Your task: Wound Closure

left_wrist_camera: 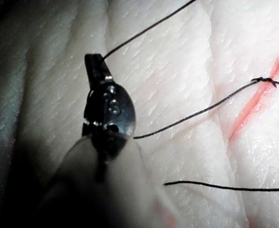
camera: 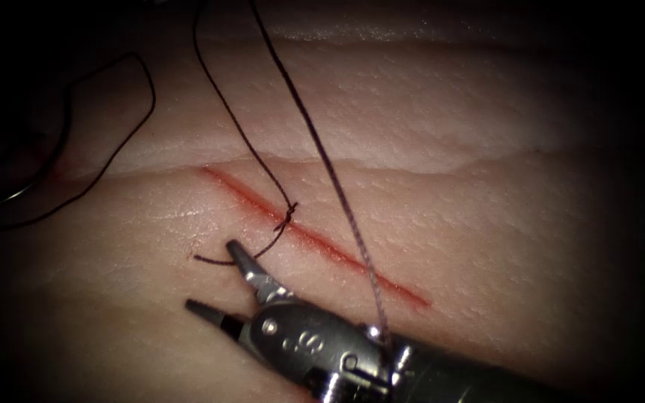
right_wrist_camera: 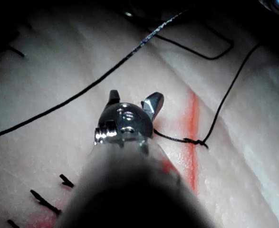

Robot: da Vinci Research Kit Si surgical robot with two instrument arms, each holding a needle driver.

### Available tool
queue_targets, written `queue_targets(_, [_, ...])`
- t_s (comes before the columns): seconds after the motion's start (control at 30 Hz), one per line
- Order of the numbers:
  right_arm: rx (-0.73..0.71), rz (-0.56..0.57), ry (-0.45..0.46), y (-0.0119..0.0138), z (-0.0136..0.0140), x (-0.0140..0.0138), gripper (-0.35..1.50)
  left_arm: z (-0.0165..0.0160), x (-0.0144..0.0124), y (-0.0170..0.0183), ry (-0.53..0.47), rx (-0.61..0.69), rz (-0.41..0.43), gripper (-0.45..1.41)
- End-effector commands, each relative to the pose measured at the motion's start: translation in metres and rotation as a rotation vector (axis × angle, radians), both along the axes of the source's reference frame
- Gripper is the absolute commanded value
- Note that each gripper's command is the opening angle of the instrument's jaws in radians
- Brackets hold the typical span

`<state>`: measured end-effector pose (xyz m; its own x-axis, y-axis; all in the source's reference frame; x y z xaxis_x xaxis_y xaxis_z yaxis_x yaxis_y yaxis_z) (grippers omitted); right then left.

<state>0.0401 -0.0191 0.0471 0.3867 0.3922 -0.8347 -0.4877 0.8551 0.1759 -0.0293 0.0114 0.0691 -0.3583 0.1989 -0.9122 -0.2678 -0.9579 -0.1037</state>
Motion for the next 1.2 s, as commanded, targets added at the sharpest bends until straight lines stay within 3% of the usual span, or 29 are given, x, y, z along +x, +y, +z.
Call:
queue_targets(0.03, [-0.005,-0.017,0.013,0.0007,-0.0007,0.0008,1.41,-0.0008,-0.0003,-0.0015,-0.033,0.016,0.014,-0.45])
queue_targets(0.4, [0.003,-0.095,0.018,0.004,-0.0011,-0.0019,1.28,-0.0077,0.0021,-0.0079,-0.275,0.038,0.106,-0.45])
queue_targets(0.57, [0.022,-0.141,0.065,0.0058,-0.0007,-0.003,1.06,-0.0098,0.0027,-0.0099,-0.319,0.046,0.168,-0.45])
queue_targets(0.6, [0.033,-0.18,0.084,0.0065,-0.0004,-0.0034,0.86,-0.0103,0.0028,-0.0104,-0.315,0.056,0.194,-0.45])
queue_targets(0.63, [0.033,-0.18,0.084,0.0065,-0.0004,-0.0034,0.86,-0.0103,0.0028,-0.0104,-0.315,0.056,0.194,-0.45])
queue_targets(0.7, [0.039,-0.218,0.095,0.0071,-0.0002,-0.0036,0.61,-0.0108,0.0029,-0.0107,-0.311,0.061,0.206,-0.45])
queue_targets(0.83, [0.074,-0.278,0.108,0.0077,0.0006,-0.0033,-0.33,-0.012,0.0033,-0.0105,-0.327,0.072,0.212,-0.45])
queue_targets(1.0, [0.134,-0.302,0.184,0.0083,0.0028,-0.0014,-0.35,-0.0141,0.0029,-0.011,-0.361,0.085,0.227,-0.45])
queue_targets(1.2, [0.16,-0.305,0.214,0.0083,0.0045,0.0003,-0.35,-0.015,0.0024,-0.0118,-0.38,0.082,0.24,-0.45])
